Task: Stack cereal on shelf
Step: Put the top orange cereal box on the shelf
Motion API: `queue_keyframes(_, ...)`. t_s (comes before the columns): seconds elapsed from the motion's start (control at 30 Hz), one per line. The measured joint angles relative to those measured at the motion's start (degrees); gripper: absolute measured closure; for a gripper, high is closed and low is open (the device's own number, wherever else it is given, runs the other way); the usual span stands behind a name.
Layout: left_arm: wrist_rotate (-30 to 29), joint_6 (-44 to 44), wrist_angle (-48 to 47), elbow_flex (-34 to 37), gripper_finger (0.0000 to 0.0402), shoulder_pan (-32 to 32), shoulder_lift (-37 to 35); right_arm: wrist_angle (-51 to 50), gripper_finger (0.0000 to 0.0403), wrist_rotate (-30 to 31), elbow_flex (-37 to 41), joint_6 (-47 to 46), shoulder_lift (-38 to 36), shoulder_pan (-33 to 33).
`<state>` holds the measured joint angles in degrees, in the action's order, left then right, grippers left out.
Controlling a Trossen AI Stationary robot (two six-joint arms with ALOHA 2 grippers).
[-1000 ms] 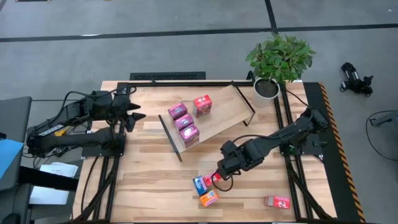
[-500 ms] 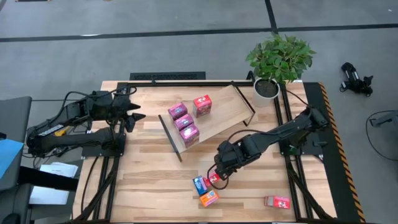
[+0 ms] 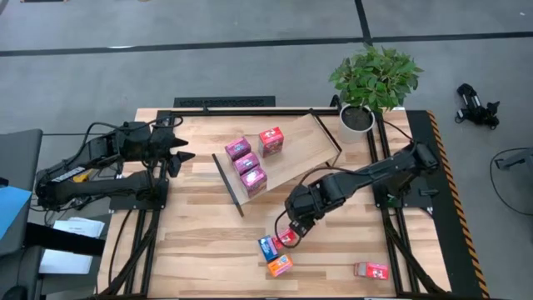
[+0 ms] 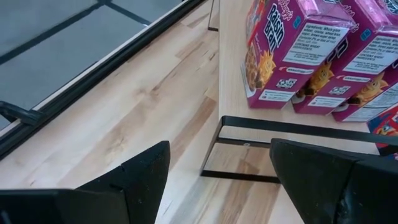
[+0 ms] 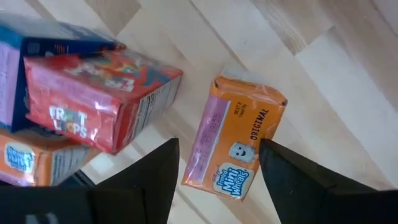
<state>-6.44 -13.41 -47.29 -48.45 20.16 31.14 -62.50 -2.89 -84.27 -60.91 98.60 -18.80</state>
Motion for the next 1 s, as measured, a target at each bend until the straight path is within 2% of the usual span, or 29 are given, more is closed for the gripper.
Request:
queue_keyframes(0.17,0.0,0.7,0.0,0.0,0.0133,0.0,0.0,-0.4,0.0147,-2.0,0.0,1.5,-0.1,-0.4)
queue_keyframes(0.5,0.0,1.4,0.0,0.0,0.0133,0.0,0.0,-4.5,0.0074,-7.5,0.0,1.1,-0.1,1.3)
queue_keyframes(0.67,0.0,1.4,0.0,0.0,0.0133,0.0,0.0,-7.4,0.005,-7.6,0.0,-1.7,-0.1,1.3)
queue_keyframes(1.0,0.0,1.3,-0.2,0.0,0.0133,0.0,0.0,-7.7,0.0048,1.5,-3.5,-6.5,-0.1,-1.5)
